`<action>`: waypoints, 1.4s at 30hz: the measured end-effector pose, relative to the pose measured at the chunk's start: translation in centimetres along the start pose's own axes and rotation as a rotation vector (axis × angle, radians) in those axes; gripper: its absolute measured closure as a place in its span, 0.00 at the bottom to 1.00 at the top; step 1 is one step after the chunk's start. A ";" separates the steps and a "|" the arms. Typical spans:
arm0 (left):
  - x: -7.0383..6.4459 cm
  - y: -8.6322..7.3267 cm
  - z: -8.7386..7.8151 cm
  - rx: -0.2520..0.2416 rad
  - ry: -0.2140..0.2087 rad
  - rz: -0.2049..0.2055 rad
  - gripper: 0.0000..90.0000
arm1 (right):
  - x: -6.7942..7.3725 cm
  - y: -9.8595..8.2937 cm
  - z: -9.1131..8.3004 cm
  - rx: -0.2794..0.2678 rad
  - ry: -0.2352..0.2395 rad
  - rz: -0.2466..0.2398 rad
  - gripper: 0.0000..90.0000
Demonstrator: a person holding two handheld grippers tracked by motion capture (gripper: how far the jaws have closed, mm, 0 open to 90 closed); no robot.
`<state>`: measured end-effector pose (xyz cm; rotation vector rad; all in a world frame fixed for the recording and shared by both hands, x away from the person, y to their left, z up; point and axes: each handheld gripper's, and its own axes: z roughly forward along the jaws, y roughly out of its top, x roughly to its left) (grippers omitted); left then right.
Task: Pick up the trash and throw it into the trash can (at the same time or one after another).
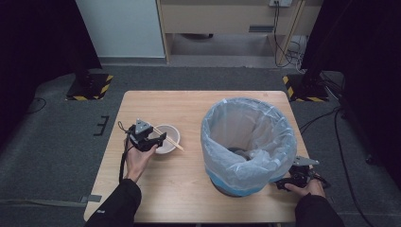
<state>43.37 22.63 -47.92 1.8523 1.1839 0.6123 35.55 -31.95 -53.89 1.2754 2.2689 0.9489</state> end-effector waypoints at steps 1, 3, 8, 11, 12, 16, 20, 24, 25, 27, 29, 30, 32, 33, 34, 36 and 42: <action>0.0 -0.1 0.1 0.006 0.001 0.001 0.39 | 0.0 0.0 0.0 0.000 0.000 0.000 0.01; -0.1 -0.2 0.5 0.021 0.007 0.001 0.39 | 0.0 0.0 0.0 0.000 0.000 0.000 0.01; -0.3 -0.4 1.0 0.038 0.015 -0.002 0.40 | 0.0 0.0 0.0 0.000 0.000 0.000 0.01; -0.3 -0.5 1.3 0.046 0.014 0.000 0.41 | 0.0 0.0 0.0 0.000 0.000 0.000 0.01; -0.4 -0.6 1.4 0.049 0.017 0.003 0.41 | 0.0 0.0 0.0 0.000 0.000 0.000 0.01; -0.3 -0.7 1.5 0.060 0.017 0.015 0.41 | 0.0 0.0 0.0 0.000 0.000 0.000 0.01; -0.3 -0.7 1.6 0.059 0.021 0.016 0.41 | 0.0 0.0 0.0 0.000 0.000 0.000 0.01; -0.3 -0.7 1.7 0.051 0.028 0.009 0.40 | 0.0 0.0 0.0 0.000 0.000 0.000 0.01; -0.3 -0.7 1.8 0.049 0.030 0.005 0.40 | 0.0 0.0 0.0 0.000 0.000 0.000 0.01; -0.4 -0.7 1.9 0.053 0.032 0.006 0.39 | 0.0 0.0 0.0 0.000 0.000 0.000 0.01; -0.5 -0.7 2.0 0.056 0.033 0.008 0.38 | 0.0 0.0 0.0 0.000 0.000 0.000 0.01; -0.5 -0.7 2.1 0.053 0.033 0.004 0.37 | 0.0 0.0 0.0 0.000 0.000 0.000 0.01; -0.6 -0.7 2.2 0.054 0.034 0.003 0.36 | 0.0 0.0 0.0 0.000 0.000 0.000 0.01; -0.6 -0.7 2.2 0.055 0.035 0.002 0.35 | 0.0 0.0 0.0 0.000 0.000 0.000 0.01; -0.6 -0.7 2.2 0.057 0.035 0.000 0.35 | 0.0 0.0 0.0 0.000 0.000 0.000 0.01; -0.5 -0.7 2.2 0.058 0.035 -0.003 0.34 | 0.0 0.0 0.0 0.000 0.000 0.000 0.01; -0.4 -0.7 1.9 0.073 0.035 -0.006 0.33 | 0.0 0.0 0.0 0.000 0.000 0.000 0.01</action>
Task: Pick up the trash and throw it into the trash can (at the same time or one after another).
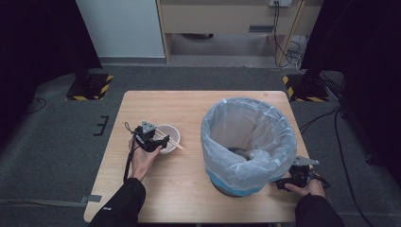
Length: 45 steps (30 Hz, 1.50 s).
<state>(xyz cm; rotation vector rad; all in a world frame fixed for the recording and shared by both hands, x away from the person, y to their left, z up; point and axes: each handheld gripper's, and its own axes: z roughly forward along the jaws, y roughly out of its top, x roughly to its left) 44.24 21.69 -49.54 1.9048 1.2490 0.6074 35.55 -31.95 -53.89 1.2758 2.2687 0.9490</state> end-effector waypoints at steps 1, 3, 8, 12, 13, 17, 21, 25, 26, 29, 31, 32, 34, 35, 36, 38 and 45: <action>0.0 0.0 0.0 0.001 0.000 -0.002 0.33 | 0.0 0.0 0.0 0.000 0.000 0.000 0.01; 0.1 0.0 -0.2 0.003 0.000 -0.003 0.33 | 0.0 0.0 0.0 0.000 0.000 0.000 0.01; 0.2 -0.1 -0.7 0.014 0.002 0.013 0.33 | 0.0 0.0 0.0 0.000 0.000 0.000 0.01; 0.6 -0.2 -1.1 0.016 0.002 0.016 0.33 | 0.0 0.0 0.0 0.000 0.000 0.000 0.01; 0.7 -0.3 -1.2 0.011 0.001 0.012 0.33 | 0.0 0.0 0.0 0.000 0.000 0.000 0.01; 1.3 -0.1 -1.8 -0.018 0.006 -0.008 0.33 | 0.0 0.0 0.0 0.000 0.000 0.000 0.01; 1.7 0.0 -2.0 -0.037 0.012 -0.031 0.33 | 0.0 0.0 0.0 0.000 0.000 0.000 0.01; 1.5 0.3 -2.0 -0.054 0.009 -0.028 0.33 | 0.0 0.0 0.0 0.000 0.000 0.000 0.01; 1.5 0.3 -2.0 -0.062 0.005 -0.028 0.34 | 0.0 0.0 0.0 0.000 0.000 0.000 0.01; 1.3 0.5 -1.7 -0.067 -0.001 -0.026 0.34 | 0.0 0.0 0.0 0.000 0.000 0.000 0.01; 1.3 0.5 -1.4 -0.063 -0.004 -0.020 0.35 | 0.0 0.0 0.0 0.000 0.000 0.000 0.01; 1.3 0.5 -1.2 -0.058 -0.005 -0.014 0.35 | 0.0 0.0 0.0 0.000 0.000 0.000 0.01; 1.3 0.5 -0.8 -0.052 -0.008 -0.005 0.35 | 0.0 0.0 0.0 0.000 0.000 0.000 0.01; 1.3 0.5 -0.7 -0.046 -0.005 0.001 0.35 | 0.0 0.0 0.0 0.000 0.000 0.000 0.01; 1.3 0.5 -0.5 -0.040 -0.003 0.008 0.35 | 0.0 0.0 0.0 0.000 0.000 0.000 0.01; 1.3 0.4 -0.4 -0.033 0.003 0.019 0.35 | 0.0 0.0 0.0 0.000 0.000 0.000 0.01; 1.2 0.2 -0.4 -0.006 0.006 0.037 0.35 | 0.0 0.0 0.0 0.000 0.000 0.000 0.01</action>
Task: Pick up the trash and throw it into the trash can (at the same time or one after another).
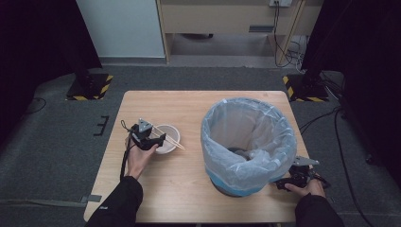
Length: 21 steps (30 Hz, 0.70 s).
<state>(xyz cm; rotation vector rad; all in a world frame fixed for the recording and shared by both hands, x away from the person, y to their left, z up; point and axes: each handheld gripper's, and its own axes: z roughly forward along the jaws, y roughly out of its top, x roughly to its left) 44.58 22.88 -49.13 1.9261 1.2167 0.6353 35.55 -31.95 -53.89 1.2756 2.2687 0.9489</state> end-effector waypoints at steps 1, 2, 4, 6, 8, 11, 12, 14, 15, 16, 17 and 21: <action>0.0 0.0 0.0 0.006 0.002 0.006 0.35 | 0.0 0.0 0.0 0.000 0.000 0.000 0.01; 0.0 -0.1 0.0 0.012 0.003 0.012 0.35 | 0.0 0.0 0.0 0.000 0.000 0.000 0.01; 0.0 -0.2 -0.1 0.021 0.001 0.016 0.35 | 0.0 0.0 0.0 0.000 0.000 0.000 0.01; 0.1 -0.3 -0.2 0.025 -0.001 0.018 0.35 | 0.0 0.0 0.0 0.000 0.000 0.000 0.01; 0.1 -0.3 -0.3 0.022 0.000 0.017 0.35 | 0.0 0.0 0.0 0.000 0.000 0.000 0.01; 0.2 -0.2 -0.5 0.002 -0.004 0.005 0.35 | 0.0 0.0 0.0 0.000 0.000 0.000 0.01; 0.2 -0.1 -0.5 -0.002 -0.006 0.005 0.35 | 0.0 0.0 0.0 0.000 0.000 0.000 0.01; 0.2 0.0 -0.6 -0.018 -0.009 0.004 0.36 | 0.0 0.0 0.0 0.000 0.000 0.000 0.01; 0.2 0.1 -0.7 -0.026 -0.013 0.002 0.36 | 0.0 0.0 0.0 0.000 0.000 0.000 0.01; 0.2 0.2 -0.6 -0.034 -0.018 -0.004 0.37 | 0.0 0.0 0.0 0.000 0.000 0.000 0.01; 0.1 0.3 -0.6 -0.040 -0.024 -0.007 0.37 | 0.0 0.0 0.0 0.000 0.000 0.000 0.01; -0.2 0.3 0.0 -0.016 -0.033 0.004 0.37 | 0.0 0.0 0.0 0.000 0.000 0.000 0.01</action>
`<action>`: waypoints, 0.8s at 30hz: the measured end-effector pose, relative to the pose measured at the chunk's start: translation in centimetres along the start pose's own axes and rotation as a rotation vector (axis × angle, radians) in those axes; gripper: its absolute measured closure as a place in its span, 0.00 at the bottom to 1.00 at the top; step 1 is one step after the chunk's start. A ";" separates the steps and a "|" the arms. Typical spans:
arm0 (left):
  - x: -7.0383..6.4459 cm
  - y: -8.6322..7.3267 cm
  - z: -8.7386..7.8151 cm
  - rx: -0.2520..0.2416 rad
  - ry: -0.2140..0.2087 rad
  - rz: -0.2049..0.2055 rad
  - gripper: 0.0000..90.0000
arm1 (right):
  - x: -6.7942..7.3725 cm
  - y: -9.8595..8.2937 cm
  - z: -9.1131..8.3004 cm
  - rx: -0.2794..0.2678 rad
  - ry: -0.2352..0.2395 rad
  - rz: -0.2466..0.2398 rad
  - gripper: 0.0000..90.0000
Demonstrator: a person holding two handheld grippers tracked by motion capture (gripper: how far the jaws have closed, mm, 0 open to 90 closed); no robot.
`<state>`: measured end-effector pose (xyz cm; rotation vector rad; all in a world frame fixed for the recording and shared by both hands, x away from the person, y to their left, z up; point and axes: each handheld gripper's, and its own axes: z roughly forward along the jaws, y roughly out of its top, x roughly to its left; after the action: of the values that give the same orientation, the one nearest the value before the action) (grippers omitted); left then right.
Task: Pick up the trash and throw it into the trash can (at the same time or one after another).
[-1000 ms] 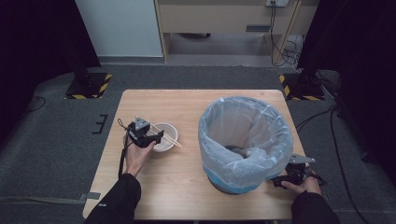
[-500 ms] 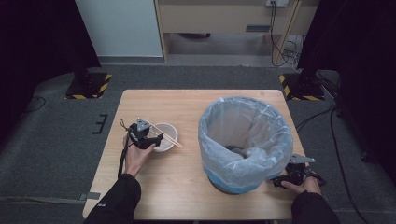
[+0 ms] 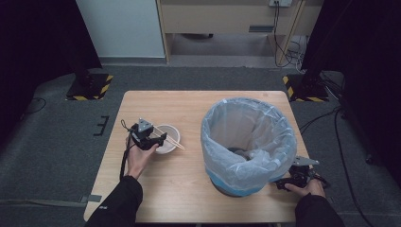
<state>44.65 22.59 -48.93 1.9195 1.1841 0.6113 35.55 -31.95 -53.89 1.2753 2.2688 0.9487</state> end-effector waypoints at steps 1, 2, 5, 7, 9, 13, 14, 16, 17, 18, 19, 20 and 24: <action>-0.1 0.0 0.1 0.002 0.000 0.000 0.37 | 0.0 0.0 0.0 0.000 0.000 0.000 0.01; -0.1 0.0 0.2 0.004 -0.001 0.001 0.37 | 0.0 0.0 0.0 0.000 0.000 0.000 0.01; -0.1 0.0 0.2 0.010 0.002 0.003 0.37 | 0.0 0.0 0.0 0.000 0.000 0.000 0.01; 0.0 -0.1 0.2 0.016 0.005 0.003 0.37 | 0.0 0.0 0.0 0.000 0.000 0.000 0.01; 0.0 -0.2 0.1 0.025 0.005 0.004 0.37 | 0.0 0.0 0.0 0.000 0.000 0.000 0.01; 0.2 -0.3 0.1 0.033 0.007 0.000 0.37 | 0.0 0.0 0.0 0.000 0.000 0.000 0.01; 0.2 -0.3 0.1 0.027 0.008 -0.002 0.37 | 0.0 0.0 0.0 0.000 0.000 0.000 0.01; 0.2 -0.2 0.0 0.015 0.009 -0.007 0.37 | 0.0 0.0 0.0 0.000 0.000 0.000 0.01; 0.1 -0.2 0.1 0.013 0.010 -0.006 0.37 | 0.0 0.0 0.0 0.000 0.000 0.000 0.01; 0.1 -0.1 0.1 0.010 0.009 -0.008 0.37 | 0.0 0.0 0.0 0.000 0.000 0.000 0.01; 0.0 -0.1 0.2 0.010 0.008 -0.009 0.37 | 0.0 0.0 0.0 0.000 0.000 0.000 0.01; 0.0 -0.1 0.2 0.010 0.008 -0.009 0.36 | 0.0 0.0 0.0 0.000 0.000 0.000 0.01; -0.1 -0.2 0.6 0.022 0.016 -0.001 0.34 | 0.0 0.0 0.0 0.000 0.000 0.000 0.01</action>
<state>44.94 22.32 -49.42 1.9363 1.2060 0.6164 35.55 -31.95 -53.89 1.2754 2.2687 0.9488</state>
